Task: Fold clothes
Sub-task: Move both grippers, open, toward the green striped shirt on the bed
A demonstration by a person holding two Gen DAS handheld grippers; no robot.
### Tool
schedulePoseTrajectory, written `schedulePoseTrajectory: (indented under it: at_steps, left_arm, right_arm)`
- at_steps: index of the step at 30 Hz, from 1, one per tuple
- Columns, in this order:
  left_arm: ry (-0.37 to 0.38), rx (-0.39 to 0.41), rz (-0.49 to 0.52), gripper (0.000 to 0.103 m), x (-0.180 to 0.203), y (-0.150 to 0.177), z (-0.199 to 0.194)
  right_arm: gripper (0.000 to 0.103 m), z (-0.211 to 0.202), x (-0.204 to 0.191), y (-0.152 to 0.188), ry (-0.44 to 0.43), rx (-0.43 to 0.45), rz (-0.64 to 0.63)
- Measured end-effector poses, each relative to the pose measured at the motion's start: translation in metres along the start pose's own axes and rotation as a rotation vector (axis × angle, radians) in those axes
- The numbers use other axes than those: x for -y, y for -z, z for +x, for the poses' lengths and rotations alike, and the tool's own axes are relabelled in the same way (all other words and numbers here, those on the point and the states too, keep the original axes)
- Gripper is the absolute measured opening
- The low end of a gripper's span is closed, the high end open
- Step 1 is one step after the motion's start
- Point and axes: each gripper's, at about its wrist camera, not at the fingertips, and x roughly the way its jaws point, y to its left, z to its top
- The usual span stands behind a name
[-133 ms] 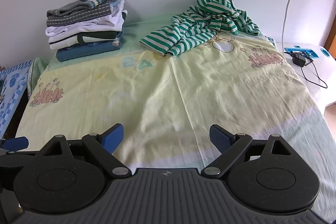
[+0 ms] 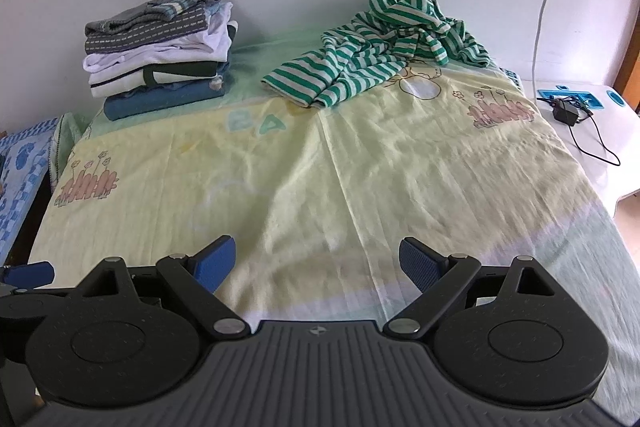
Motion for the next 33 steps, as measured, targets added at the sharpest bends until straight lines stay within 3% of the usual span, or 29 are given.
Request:
schedulePoseTrajectory:
  at_steps: [33]
  left_arm:
    - [-0.008, 0.005, 0.023, 0.102, 0.027, -0.005, -0.007]
  right_arm:
    - [0.091, -0.006, 0.019, -0.004, -0.003, 0.01, 0.017]
